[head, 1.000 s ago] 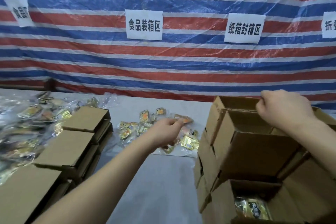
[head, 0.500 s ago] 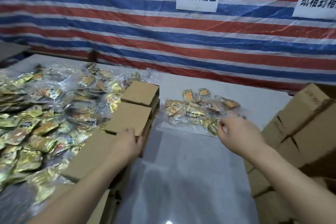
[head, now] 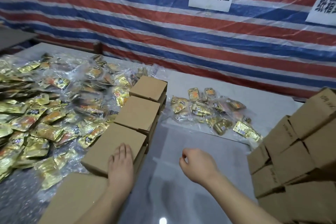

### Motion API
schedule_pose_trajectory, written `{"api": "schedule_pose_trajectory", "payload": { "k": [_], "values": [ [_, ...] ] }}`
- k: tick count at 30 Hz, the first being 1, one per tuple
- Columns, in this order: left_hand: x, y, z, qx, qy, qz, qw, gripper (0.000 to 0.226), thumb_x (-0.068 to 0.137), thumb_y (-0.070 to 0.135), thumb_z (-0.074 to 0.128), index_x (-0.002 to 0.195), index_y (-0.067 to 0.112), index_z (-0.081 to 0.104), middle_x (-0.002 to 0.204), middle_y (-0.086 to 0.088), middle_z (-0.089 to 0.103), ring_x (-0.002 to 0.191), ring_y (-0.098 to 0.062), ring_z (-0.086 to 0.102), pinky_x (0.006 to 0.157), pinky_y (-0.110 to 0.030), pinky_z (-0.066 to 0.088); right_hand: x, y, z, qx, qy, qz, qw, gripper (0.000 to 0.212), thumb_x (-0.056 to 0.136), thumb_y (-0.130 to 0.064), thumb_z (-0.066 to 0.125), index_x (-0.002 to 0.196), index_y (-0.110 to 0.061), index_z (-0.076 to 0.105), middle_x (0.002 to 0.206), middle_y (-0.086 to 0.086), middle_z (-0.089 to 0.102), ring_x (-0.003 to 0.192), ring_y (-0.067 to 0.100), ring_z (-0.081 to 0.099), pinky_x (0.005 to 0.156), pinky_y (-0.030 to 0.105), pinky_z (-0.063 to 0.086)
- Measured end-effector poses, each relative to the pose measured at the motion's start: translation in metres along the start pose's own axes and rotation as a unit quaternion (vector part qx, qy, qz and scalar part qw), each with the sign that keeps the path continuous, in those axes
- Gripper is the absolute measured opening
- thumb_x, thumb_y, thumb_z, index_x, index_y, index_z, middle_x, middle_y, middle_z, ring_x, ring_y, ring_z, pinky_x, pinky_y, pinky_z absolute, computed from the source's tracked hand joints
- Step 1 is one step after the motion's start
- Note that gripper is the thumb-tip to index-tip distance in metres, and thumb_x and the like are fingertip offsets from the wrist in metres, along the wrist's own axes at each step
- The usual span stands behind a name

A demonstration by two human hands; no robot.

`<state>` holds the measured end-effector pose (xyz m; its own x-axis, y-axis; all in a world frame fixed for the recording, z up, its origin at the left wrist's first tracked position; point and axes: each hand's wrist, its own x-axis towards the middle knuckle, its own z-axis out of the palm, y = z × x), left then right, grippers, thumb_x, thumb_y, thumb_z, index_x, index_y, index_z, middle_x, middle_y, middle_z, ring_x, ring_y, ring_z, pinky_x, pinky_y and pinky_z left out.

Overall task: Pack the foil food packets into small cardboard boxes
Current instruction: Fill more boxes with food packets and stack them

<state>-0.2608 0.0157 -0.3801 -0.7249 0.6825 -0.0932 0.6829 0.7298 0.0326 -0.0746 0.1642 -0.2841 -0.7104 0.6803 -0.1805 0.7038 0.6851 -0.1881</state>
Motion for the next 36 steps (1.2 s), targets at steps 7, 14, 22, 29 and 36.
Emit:
{"api": "schedule_pose_trajectory", "payload": {
  "k": [7, 14, 22, 29, 36],
  "values": [
    [-0.005, 0.014, -0.021, 0.048, -0.003, -0.006, 0.999, 0.062, 0.095, 0.011, 0.026, 0.153, 0.001, 0.007, 0.161, -0.014, 0.014, 0.148, -0.031, 0.012, 0.117, -0.044, 0.017, 0.001, -0.007, -0.001, 0.004, 0.000, -0.008, 1.000, 0.029, 0.095, -0.034, 0.042, 0.099, -0.014, 0.064, 0.102, 0.009, 0.069, 0.095, 0.034, 0.062, 0.075, 0.035, 0.049],
    [-0.037, 0.040, -0.081, 0.023, 0.006, 0.033, 0.999, 0.059, 0.089, 0.012, 0.038, 0.147, 0.013, 0.026, 0.145, -0.005, 0.043, 0.135, -0.026, 0.040, 0.102, -0.039, 0.036, -0.002, 0.007, -0.019, 0.088, 0.041, -0.013, 0.995, 0.052, 0.096, -0.036, 0.048, 0.145, -0.019, 0.041, 0.139, 0.002, 0.052, 0.127, 0.023, 0.051, 0.101, 0.035, 0.045],
    [-0.035, 0.118, -0.112, -0.214, -0.012, 0.203, 0.955, 0.023, 0.095, 0.020, 0.048, 0.109, 0.026, 0.065, 0.105, 0.000, 0.069, 0.103, -0.024, 0.062, 0.087, -0.035, 0.047, -0.018, 0.072, -0.041, 0.089, 0.092, -0.035, 0.991, 0.055, 0.093, -0.029, 0.050, 0.146, -0.023, 0.038, 0.143, -0.005, 0.040, 0.128, 0.020, 0.048, 0.103, 0.032, 0.042],
    [-0.002, 0.200, -0.065, -0.295, -0.138, 0.256, 0.910, 0.018, 0.095, 0.024, 0.059, 0.105, 0.016, 0.072, 0.105, -0.002, 0.070, 0.102, -0.015, 0.061, 0.078, -0.018, 0.038, -0.022, 0.163, -0.003, -0.003, 0.010, 0.092, 0.996, 0.014, 0.097, -0.019, 0.041, 0.104, -0.024, 0.051, 0.111, 0.001, 0.055, 0.099, 0.028, 0.061, 0.074, 0.036, 0.045],
    [0.042, 0.257, -0.002, -0.250, -0.213, 0.240, 0.914, 0.025, 0.096, 0.035, 0.058, 0.103, 0.016, 0.073, 0.104, -0.004, 0.071, 0.096, -0.019, 0.063, 0.081, -0.027, 0.045, -0.001, 0.212, 0.040, 0.010, -0.082, 0.138, 0.987, 0.021, 0.096, -0.013, 0.039, 0.114, -0.019, 0.049, 0.116, 0.008, 0.056, 0.104, 0.035, 0.063, 0.087, 0.041, 0.049]
  ]
}}
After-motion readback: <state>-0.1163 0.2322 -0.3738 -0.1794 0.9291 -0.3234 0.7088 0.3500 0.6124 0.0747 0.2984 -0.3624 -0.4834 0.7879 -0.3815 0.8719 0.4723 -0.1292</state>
